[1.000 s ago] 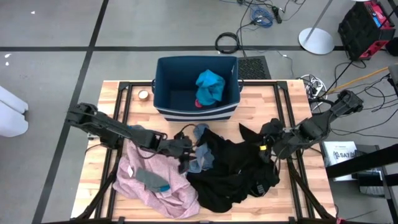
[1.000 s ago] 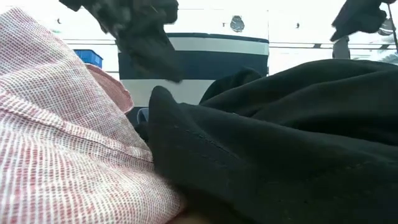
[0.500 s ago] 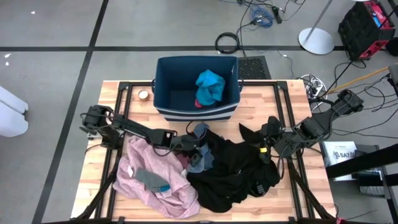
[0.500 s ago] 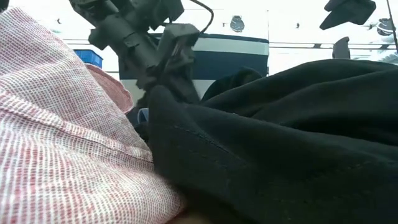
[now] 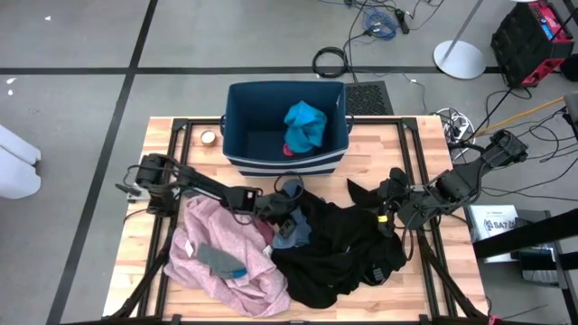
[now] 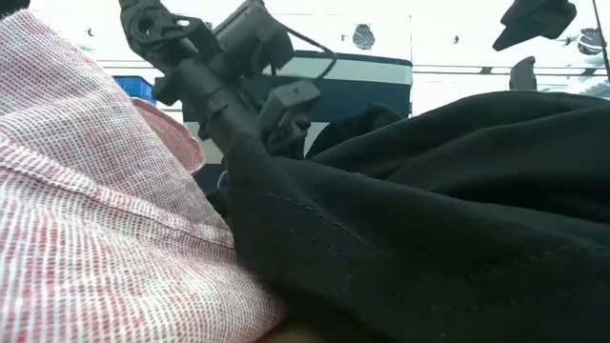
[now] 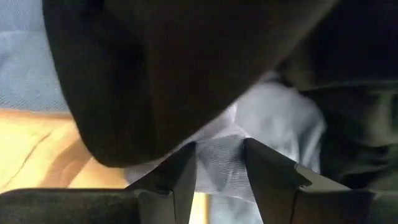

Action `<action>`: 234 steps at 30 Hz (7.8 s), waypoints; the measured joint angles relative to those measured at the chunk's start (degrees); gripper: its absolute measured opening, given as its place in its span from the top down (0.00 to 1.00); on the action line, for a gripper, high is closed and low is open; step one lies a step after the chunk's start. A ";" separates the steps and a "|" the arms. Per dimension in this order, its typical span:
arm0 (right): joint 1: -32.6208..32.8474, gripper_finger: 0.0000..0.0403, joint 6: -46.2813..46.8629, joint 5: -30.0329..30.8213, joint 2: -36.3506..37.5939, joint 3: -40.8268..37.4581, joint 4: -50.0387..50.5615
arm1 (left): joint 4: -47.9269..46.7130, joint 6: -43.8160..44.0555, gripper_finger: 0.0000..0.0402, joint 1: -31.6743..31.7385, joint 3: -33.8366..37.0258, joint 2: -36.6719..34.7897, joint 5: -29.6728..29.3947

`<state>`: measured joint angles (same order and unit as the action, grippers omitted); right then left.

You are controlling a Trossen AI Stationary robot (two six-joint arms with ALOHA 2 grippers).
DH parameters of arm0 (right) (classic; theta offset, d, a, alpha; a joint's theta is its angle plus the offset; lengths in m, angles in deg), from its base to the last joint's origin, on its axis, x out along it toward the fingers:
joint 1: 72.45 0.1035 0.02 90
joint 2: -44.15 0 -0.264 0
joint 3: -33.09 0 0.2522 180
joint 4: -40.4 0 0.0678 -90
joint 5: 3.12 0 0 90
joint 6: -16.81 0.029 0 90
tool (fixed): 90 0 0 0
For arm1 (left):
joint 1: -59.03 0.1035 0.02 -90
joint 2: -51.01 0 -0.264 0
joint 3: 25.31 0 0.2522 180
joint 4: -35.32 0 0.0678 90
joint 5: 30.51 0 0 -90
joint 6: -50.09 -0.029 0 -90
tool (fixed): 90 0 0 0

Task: Sort clothes
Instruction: Put the light blue sock into the blue laundry bin

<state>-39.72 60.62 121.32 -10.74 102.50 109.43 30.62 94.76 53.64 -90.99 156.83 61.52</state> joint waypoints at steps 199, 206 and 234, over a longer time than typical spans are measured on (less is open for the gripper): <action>-19.30 0.47 -27.98 -29.21 -5.75 -10.73 -51.38 | -19.29 -52.64 0.71 -1.79 -7.22 1.97 -5.19; -19.06 0.47 -28.00 -28.26 -5.75 -10.73 -51.80 | -24.03 -52.57 0.97 -3.86 -10.85 -2.32 -5.68; -20.07 0.47 -42.83 -30.00 -20.82 -10.64 -81.08 | -16.18 -57.58 0.99 -9.27 -14.78 -28.68 -11.47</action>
<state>-59.79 17.79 91.32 -31.57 91.86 28.35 14.44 37.18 44.37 -105.77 128.15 50.04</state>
